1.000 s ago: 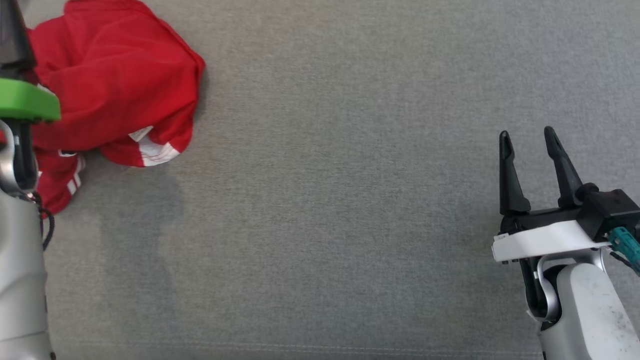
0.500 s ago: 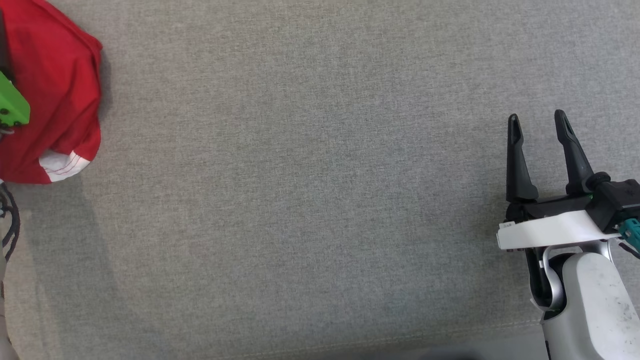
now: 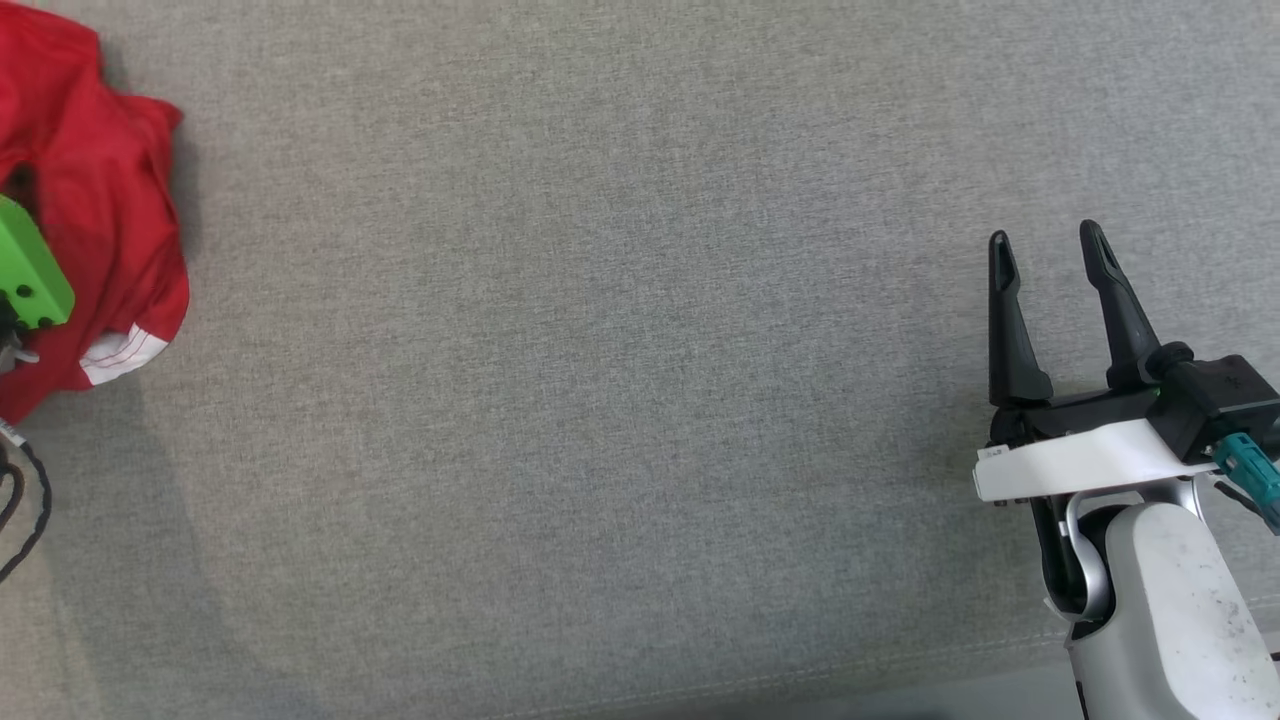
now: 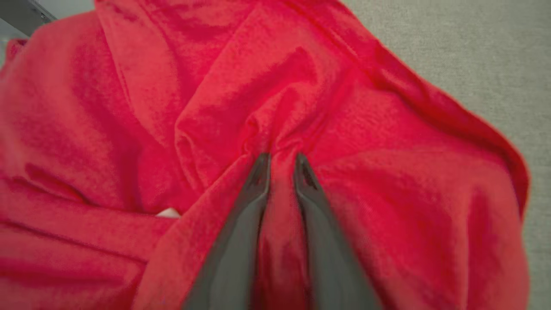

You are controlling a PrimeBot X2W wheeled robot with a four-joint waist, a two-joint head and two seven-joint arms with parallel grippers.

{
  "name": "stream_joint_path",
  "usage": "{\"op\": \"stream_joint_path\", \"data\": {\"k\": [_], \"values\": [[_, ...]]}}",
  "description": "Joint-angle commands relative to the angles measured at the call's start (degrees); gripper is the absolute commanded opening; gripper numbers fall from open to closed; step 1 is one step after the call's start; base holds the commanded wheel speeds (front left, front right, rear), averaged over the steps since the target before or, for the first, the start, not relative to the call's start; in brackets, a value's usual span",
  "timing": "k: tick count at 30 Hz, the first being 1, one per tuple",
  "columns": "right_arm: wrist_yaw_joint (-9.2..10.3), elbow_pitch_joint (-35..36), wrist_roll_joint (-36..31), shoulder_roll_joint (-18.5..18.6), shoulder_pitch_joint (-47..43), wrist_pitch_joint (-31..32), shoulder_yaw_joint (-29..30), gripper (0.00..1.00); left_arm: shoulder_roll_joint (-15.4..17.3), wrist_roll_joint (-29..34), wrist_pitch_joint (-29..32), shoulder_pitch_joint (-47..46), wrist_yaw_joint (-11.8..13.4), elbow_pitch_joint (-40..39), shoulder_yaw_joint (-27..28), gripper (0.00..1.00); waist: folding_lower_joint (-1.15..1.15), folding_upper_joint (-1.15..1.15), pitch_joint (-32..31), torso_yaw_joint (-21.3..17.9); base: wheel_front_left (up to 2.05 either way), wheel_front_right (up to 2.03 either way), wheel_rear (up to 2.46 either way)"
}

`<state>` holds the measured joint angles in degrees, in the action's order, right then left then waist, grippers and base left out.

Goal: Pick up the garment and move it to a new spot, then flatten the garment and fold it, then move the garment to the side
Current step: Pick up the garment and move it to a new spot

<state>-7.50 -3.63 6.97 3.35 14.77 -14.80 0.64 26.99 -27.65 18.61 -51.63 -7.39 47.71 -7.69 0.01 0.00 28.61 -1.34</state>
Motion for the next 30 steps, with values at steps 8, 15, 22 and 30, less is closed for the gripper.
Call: {"op": "stream_joint_path", "data": {"k": [8, 15, 22, 30], "values": [[0.02, -1.53, 1.05, -0.10, -0.30, -0.41, -0.28, 1.00, 1.67, 1.57, -7.72, -1.51, -0.14, -0.74, -0.73, 0.00, -0.01, 0.00, -3.13, -0.76, 0.00, 0.00, 0.00], [0.02, -2.35, 1.90, -0.25, -1.30, -0.47, -0.55, 1.00, 1.14, 2.08, -12.13, -3.06, 0.24, -4.13, -1.42, 0.00, -0.01, 0.00, -7.00, -1.01, 0.00, 0.00, 0.00], [0.02, -2.89, 3.34, -0.39, -2.26, -0.47, -1.16, 1.00, 0.14, 2.65, -13.67, -5.50, 0.48, -12.28, -2.59, 0.00, -0.01, 0.00, -10.75, -2.43, 0.00, 0.00, 0.00], [0.02, -3.14, 6.58, -0.42, -3.47, -0.43, -1.70, 1.00, -2.92, 3.83, -10.52, -10.12, 0.86, -26.02, -6.18, 0.00, -0.01, 0.00, -13.01, -6.82, 0.00, 0.00, 0.00]]}}
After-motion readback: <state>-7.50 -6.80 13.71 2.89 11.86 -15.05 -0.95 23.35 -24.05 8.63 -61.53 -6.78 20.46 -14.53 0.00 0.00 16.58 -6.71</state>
